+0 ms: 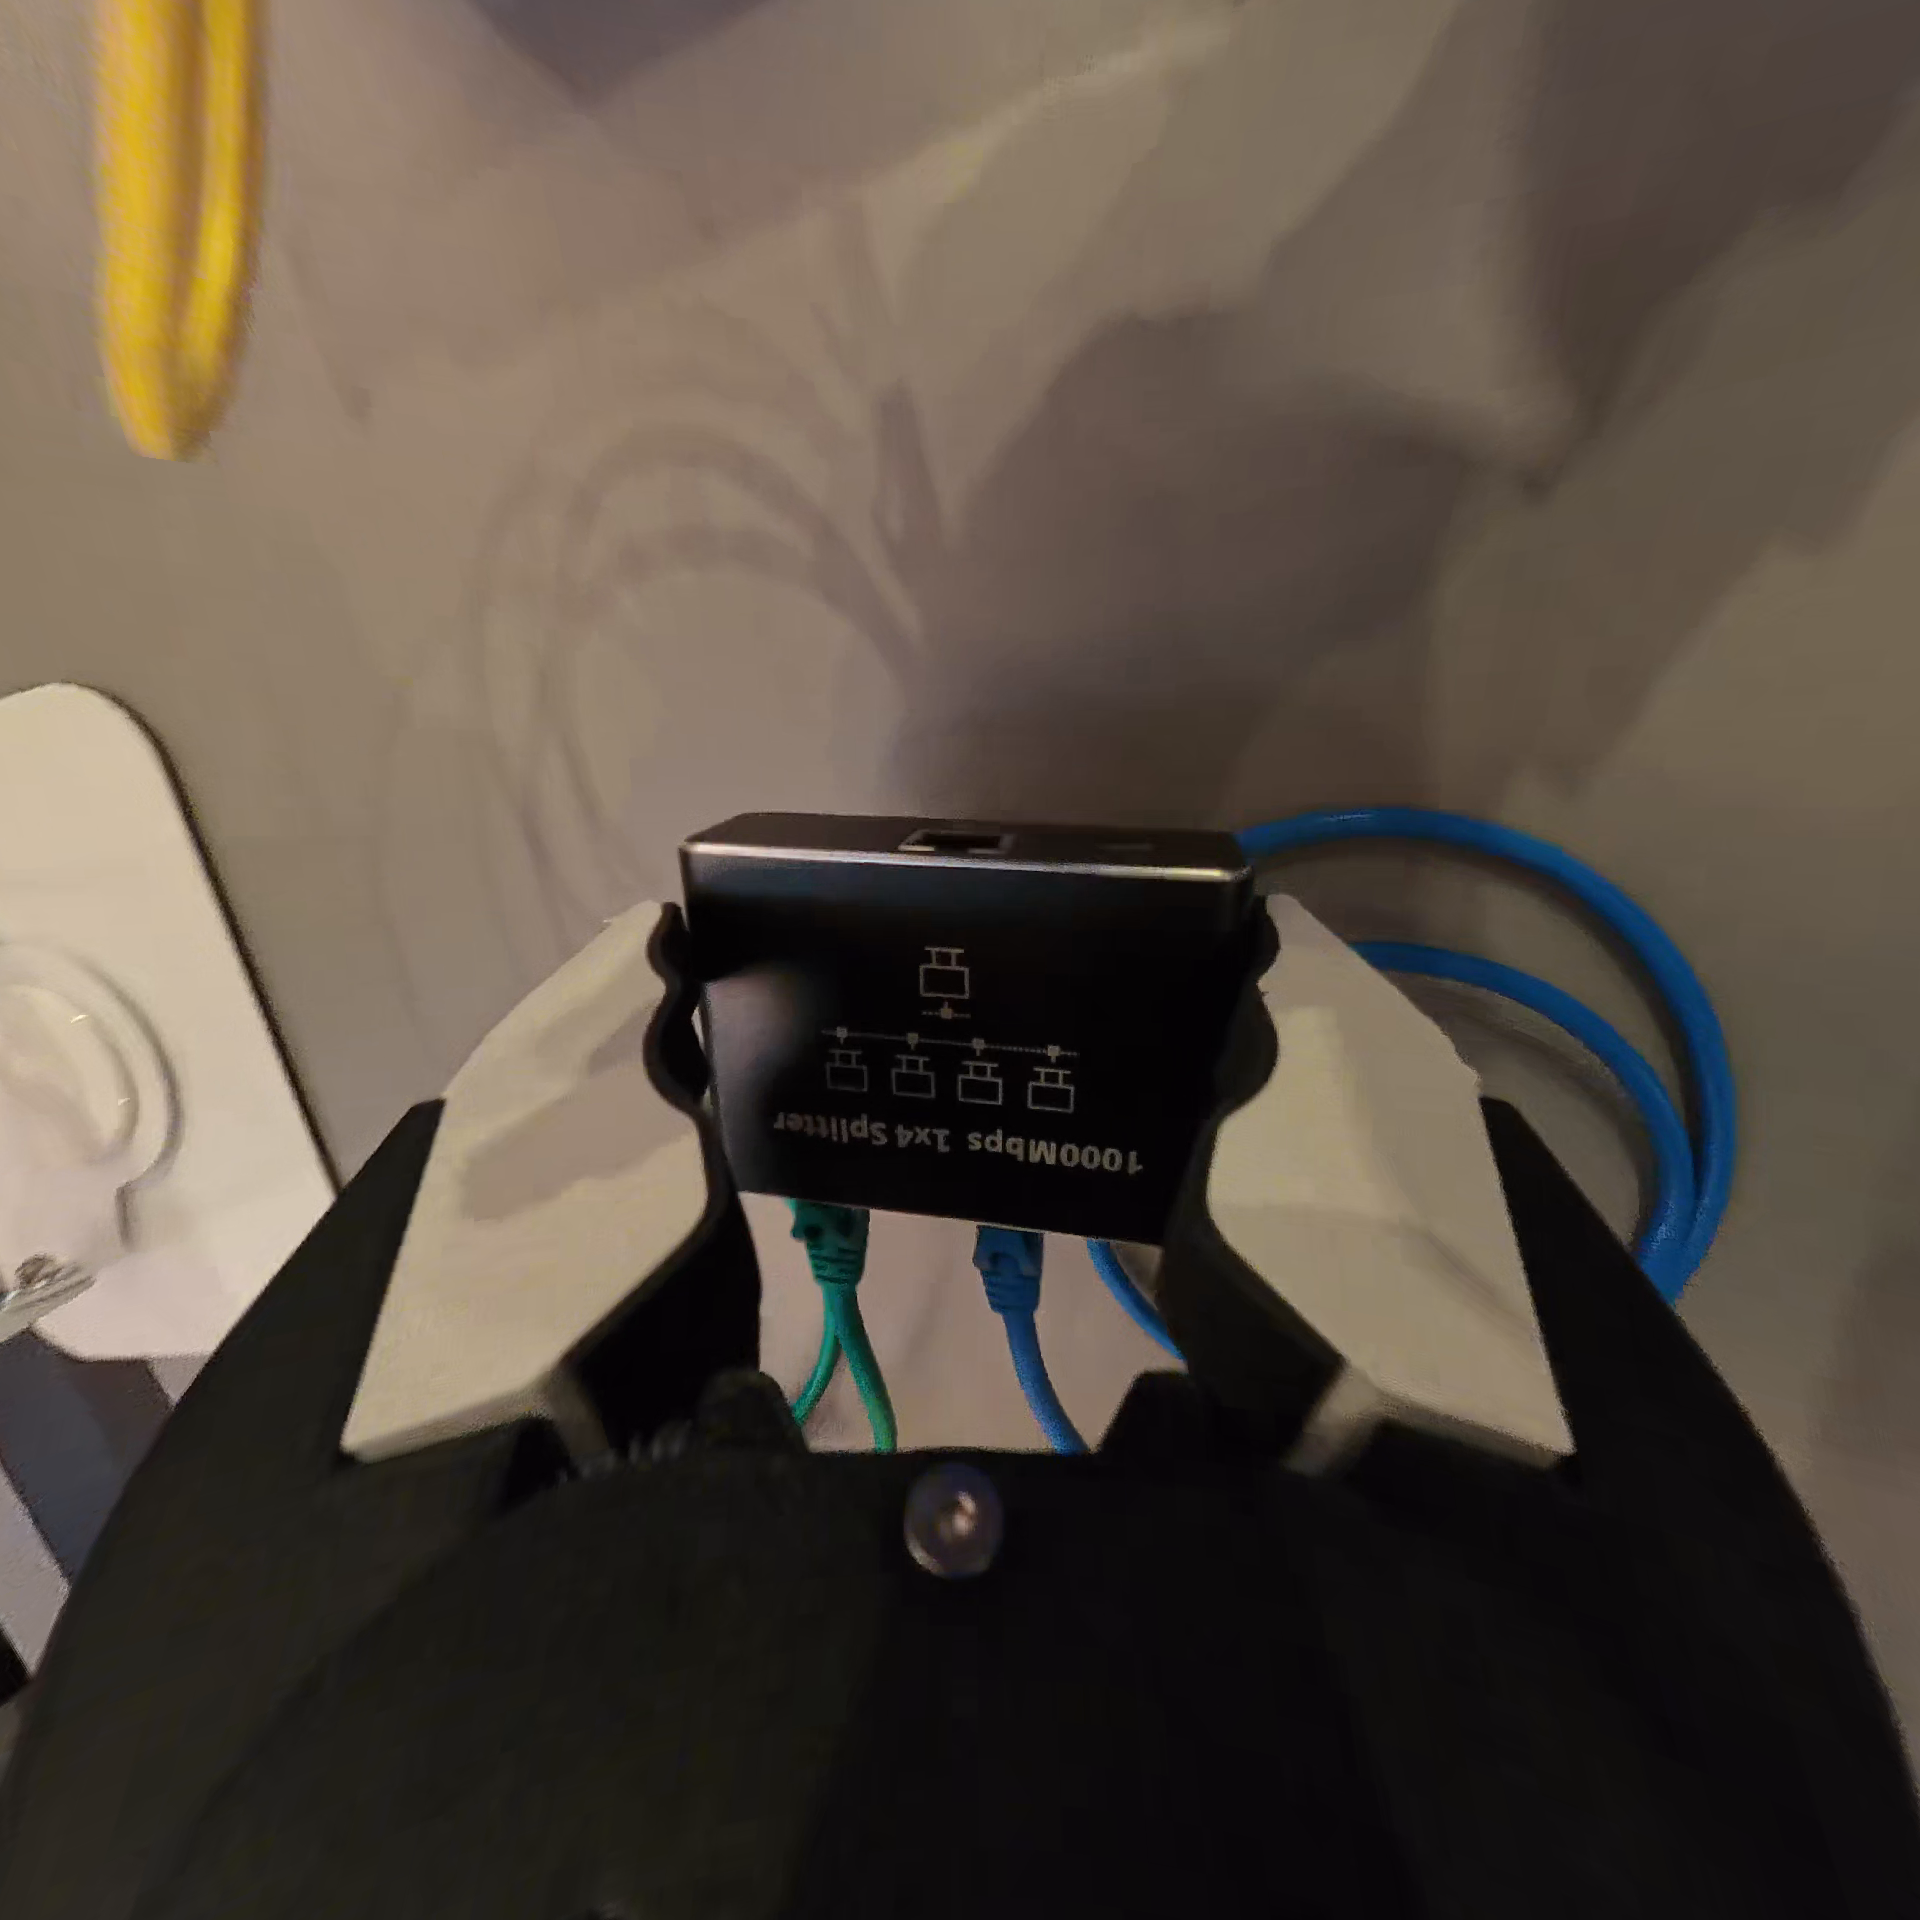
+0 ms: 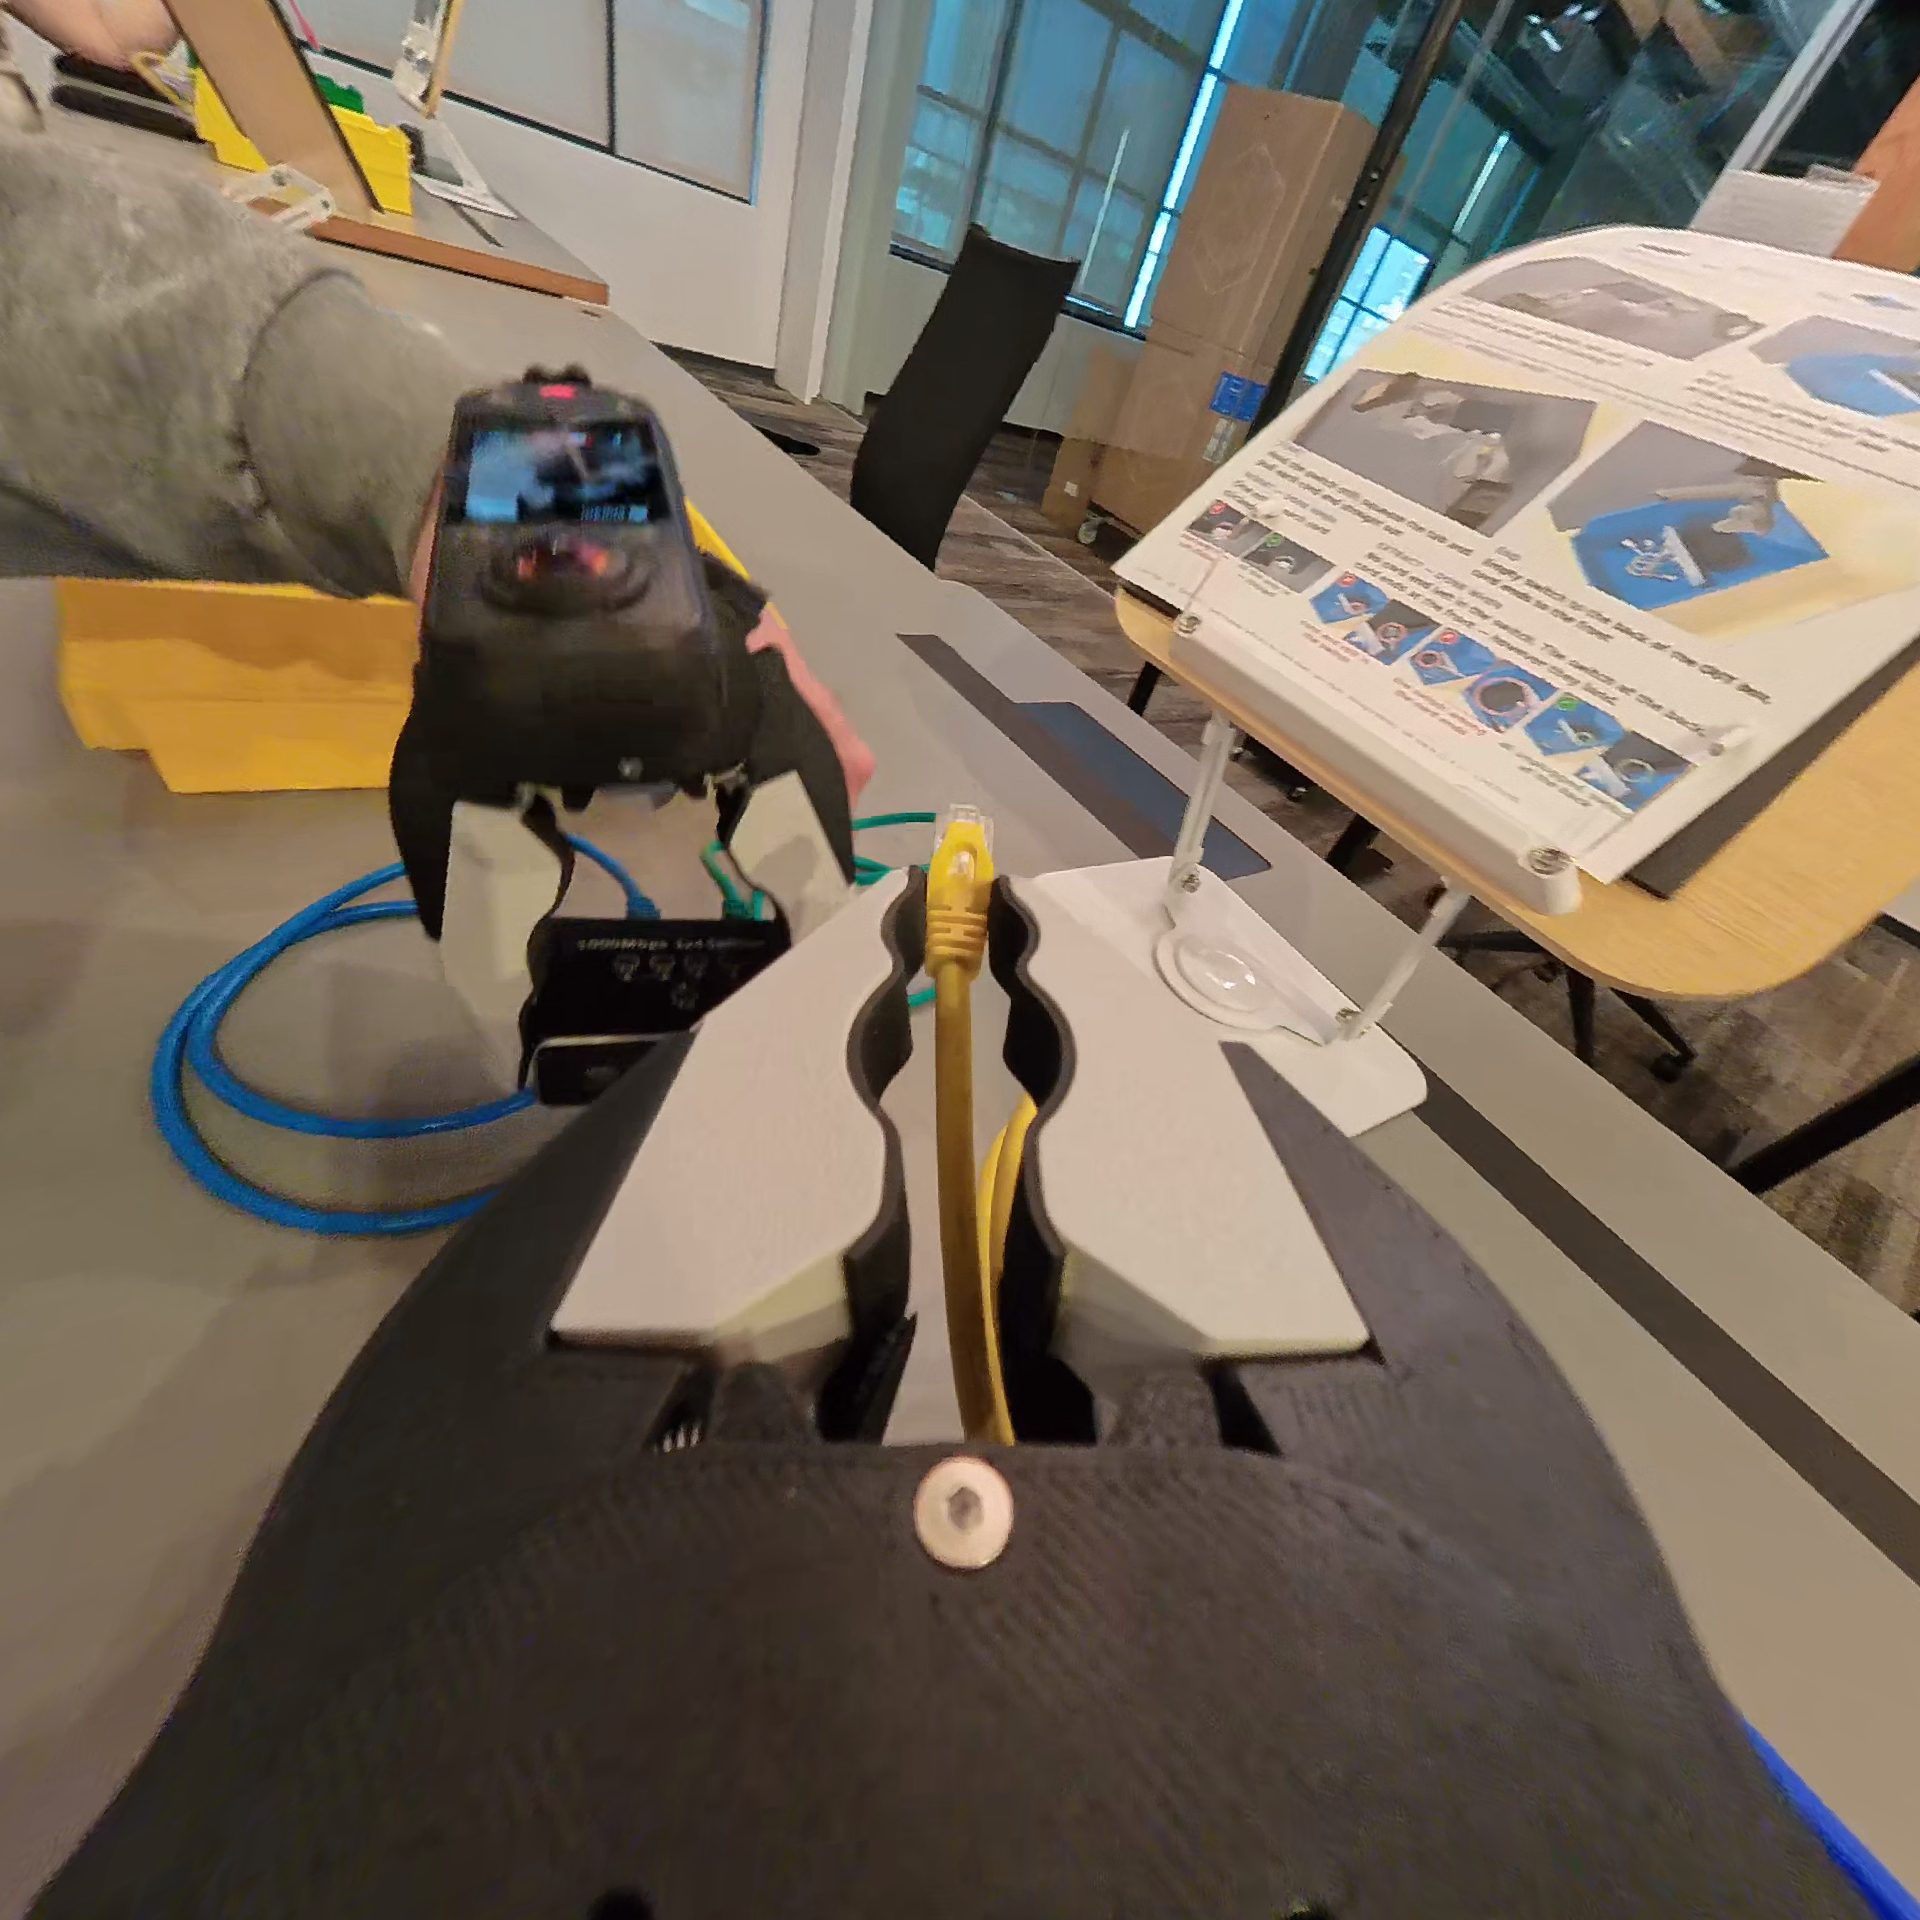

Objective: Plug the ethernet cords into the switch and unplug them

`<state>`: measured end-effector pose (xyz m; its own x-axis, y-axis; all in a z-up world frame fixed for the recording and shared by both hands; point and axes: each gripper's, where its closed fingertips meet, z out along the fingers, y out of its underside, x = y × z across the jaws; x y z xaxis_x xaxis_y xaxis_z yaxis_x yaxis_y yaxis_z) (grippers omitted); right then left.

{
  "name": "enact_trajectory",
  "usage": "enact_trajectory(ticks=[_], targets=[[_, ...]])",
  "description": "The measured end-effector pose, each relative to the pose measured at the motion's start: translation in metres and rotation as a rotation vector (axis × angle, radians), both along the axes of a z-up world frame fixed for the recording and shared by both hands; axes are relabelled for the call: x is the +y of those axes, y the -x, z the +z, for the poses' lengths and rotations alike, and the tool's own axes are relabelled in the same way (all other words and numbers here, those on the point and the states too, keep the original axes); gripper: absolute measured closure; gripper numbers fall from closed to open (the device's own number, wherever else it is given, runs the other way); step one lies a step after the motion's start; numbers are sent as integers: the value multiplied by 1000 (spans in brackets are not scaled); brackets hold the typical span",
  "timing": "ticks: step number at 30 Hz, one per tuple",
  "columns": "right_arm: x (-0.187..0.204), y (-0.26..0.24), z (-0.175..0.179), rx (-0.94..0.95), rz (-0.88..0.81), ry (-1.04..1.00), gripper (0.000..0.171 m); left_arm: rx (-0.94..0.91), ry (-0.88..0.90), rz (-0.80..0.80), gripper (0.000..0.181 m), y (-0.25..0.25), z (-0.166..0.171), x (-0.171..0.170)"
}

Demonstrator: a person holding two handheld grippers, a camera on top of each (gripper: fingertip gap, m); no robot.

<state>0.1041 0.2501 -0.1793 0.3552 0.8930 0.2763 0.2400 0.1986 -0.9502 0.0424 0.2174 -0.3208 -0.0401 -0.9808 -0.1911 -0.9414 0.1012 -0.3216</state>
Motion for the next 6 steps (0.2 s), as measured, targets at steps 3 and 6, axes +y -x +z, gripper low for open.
enact_trajectory(ticks=[3, 6], targets=[[-11, 12, -2, -17, 51, -9, 162, -34, -49, 20, 83, 9, 19, -1], [-24, 25, -8, -44, 109, -16, 162, -58, -77, 37, 84, 18, 31, -4]])
